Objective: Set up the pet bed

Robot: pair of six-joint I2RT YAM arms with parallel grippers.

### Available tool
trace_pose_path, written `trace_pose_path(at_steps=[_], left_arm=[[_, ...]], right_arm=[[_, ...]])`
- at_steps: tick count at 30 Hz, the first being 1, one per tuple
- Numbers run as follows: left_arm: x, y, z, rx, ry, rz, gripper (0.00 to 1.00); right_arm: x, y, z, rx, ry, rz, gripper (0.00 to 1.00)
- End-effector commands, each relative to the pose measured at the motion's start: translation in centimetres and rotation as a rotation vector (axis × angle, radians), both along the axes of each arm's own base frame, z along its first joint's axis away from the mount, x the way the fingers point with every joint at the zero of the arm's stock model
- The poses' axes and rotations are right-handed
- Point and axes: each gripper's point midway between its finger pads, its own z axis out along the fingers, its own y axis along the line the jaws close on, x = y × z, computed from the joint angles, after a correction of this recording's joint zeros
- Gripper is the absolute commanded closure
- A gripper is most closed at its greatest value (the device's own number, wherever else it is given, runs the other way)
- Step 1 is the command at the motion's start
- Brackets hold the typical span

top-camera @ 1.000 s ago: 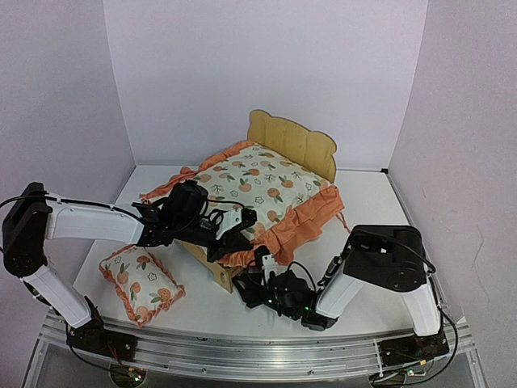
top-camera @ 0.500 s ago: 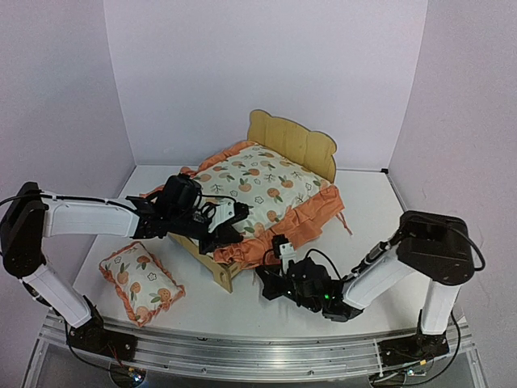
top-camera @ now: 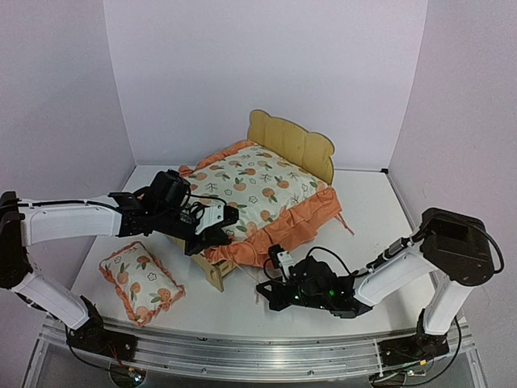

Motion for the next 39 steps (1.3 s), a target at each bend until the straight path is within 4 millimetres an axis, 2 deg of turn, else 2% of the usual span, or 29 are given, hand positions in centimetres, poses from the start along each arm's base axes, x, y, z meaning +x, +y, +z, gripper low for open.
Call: trace_pose_path(at_steps=[1,3,5,8,11,14,16,17,21,23,25,26,27,29,31,35,39], left_arm=[[-0.2,0.4,3.6,-0.08,-0.093,-0.03,1.0],[-1.5,0.9,2.2,-0.05,-0.064,-0.081,1.0],[-2.8,1.4,0.7,-0.015,-0.018,-0.126,1.0],[-4.4,1.5,-0.4,0.014,0.024,-0.182,0.99],[-6.2,1.0,-0.4,0.031,0.045,-0.256,0.86],[-8.9,0.7,-0.1,0.053,0.061,-0.359,0.68],[-10.6,0.8,0.2,0.071,0.075,-0.417,0.56],[-11.4,0.9,0.4,0.078,0.093,-0.44,0.52],[-12.2,0.9,2.5,0.059,0.123,-0.455,0.4],[-11.4,0.6,3.8,0.044,0.13,-0.387,0.37],[-9.4,-0.2,5.4,0.006,0.131,-0.26,0.35],[-7.8,-0.3,6.1,-0.014,0.114,-0.187,0.33],[-6.2,-0.3,6.8,-0.038,0.112,-0.109,0.31],[-2.5,0.6,7.9,-0.088,0.123,0.057,0.28],[0.5,2.1,8.4,-0.123,0.124,0.195,0.26],[5.4,6.1,9.1,-0.159,0.066,0.44,0.25],[8.8,10.9,8.0,-0.155,0.049,0.688,0.23]], right_arm=[[-1.8,1.4,-1.4,-0.012,0.113,0.087,1.0],[-1.8,2.3,-0.9,-0.007,0.1,0.117,1.0],[-1.7,2.5,-0.3,-0.014,0.088,0.126,0.93],[-1.6,1.8,0.7,-0.043,0.087,0.13,0.75],[-1.5,0.3,2.5,-0.081,0.089,0.141,0.61],[-0.5,-3.2,4.3,-0.178,0.126,0.113,0.53],[0.5,-5.7,6.8,-0.208,0.137,0.094,0.49],[1.6,-7.6,7.3,-0.239,0.153,0.054,0.47],[6.9,-13.6,12.5,-0.274,0.097,-0.077,0.35],[10.1,-15.7,15.2,-0.257,0.058,-0.13,0.29],[13.6,-17.9,17.0,-0.212,0.055,-0.189,0.24],[15.3,-19.0,17.2,-0.198,0.067,-0.211,0.21],[17.1,-19.6,18.3,-0.172,0.055,-0.226,0.2],[20.2,-20.7,19.2,-0.145,0.048,-0.236,0.18],[23.5,-20.8,19.5,-0.132,0.042,-0.234,0.19],[28.6,-20.5,19.7,-0.126,-0.004,-0.22,0.21],[33.7,-20.7,18.7,-0.13,-0.057,-0.248,0.22]])
